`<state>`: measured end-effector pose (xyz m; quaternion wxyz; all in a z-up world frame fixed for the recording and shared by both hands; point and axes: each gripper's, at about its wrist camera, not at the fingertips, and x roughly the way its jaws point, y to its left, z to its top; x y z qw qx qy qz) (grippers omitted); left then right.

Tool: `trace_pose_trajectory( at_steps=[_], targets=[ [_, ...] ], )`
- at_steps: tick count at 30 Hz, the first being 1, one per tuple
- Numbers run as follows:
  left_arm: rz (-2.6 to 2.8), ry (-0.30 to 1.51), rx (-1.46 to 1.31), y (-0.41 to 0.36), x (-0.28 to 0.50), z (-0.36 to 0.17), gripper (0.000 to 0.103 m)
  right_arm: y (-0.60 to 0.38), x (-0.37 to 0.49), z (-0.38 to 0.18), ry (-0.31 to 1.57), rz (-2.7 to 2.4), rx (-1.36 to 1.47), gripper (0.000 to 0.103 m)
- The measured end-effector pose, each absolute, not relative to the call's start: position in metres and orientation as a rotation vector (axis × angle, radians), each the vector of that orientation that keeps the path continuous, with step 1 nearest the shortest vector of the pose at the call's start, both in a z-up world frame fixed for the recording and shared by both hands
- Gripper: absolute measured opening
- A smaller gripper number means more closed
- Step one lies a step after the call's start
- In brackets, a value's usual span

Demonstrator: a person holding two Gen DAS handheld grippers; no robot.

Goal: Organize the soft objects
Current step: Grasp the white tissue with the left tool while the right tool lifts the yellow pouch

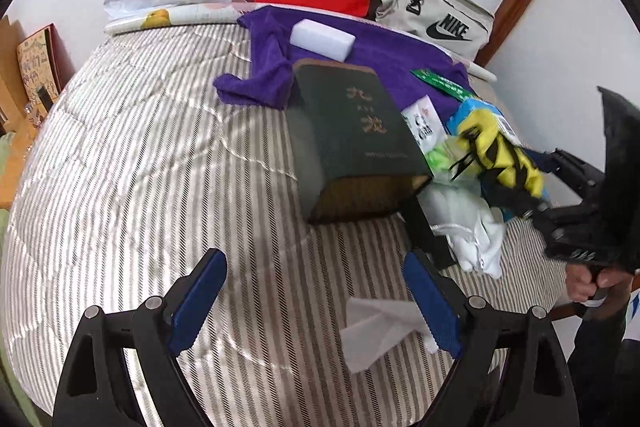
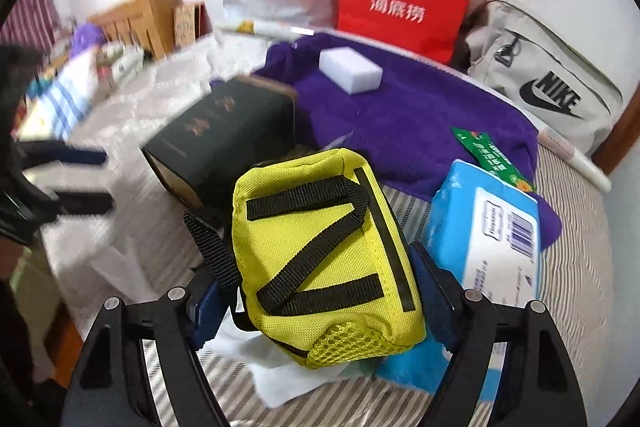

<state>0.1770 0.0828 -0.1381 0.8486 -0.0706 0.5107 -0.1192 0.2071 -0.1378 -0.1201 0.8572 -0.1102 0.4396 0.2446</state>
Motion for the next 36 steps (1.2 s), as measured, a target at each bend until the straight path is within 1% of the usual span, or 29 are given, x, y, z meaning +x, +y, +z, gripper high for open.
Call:
trace_pose_trajectory(
  at_steps=[7, 12, 21, 30, 31, 33, 35, 36],
  targets=[
    [-0.311, 1.118, -0.16, 0.06, 0.163, -0.153, 0.089, -0.167, 0.182, -0.101, 0.873, 0.507, -0.116, 0.081],
    [-0.344, 1.142, -0.114, 0.032, 0.151, -0.167, 0.089, -0.191, 0.157, -0.101, 0.864, 0.506, -0.042, 0.081],
    [-0.222, 1.08, 0.144, -0.013, 0.137, -0.176, 0.09, -0.22, 0.106, -0.114, 0.853, 0.493, -0.029, 0.081],
    [-0.209, 1.032, 0.104, -0.013, 0.137, -0.174, 0.09, -0.254, 0.092, -0.147, 0.91, 0.408, 0.003, 0.081],
    [-0.207, 1.025, 0.102, -0.014, 0.139, -0.175, 0.088, -0.256, 0.093, -0.151, 0.915, 0.401, 0.007, 0.081],
    [-0.201, 1.007, 0.119, -0.016, 0.138, -0.175, 0.08, -0.258, 0.095, -0.156, 0.922, 0.39, 0.008, 0.081],
    [-0.211, 0.997, 0.13, -0.017, 0.135, -0.173, 0.067, -0.259, 0.097, -0.161, 0.929, 0.383, 0.002, 0.081],
    [-0.219, 0.994, 0.129, -0.017, 0.135, -0.172, 0.064, -0.259, 0.097, -0.163, 0.93, 0.379, 0.0, 0.081]
  ],
)
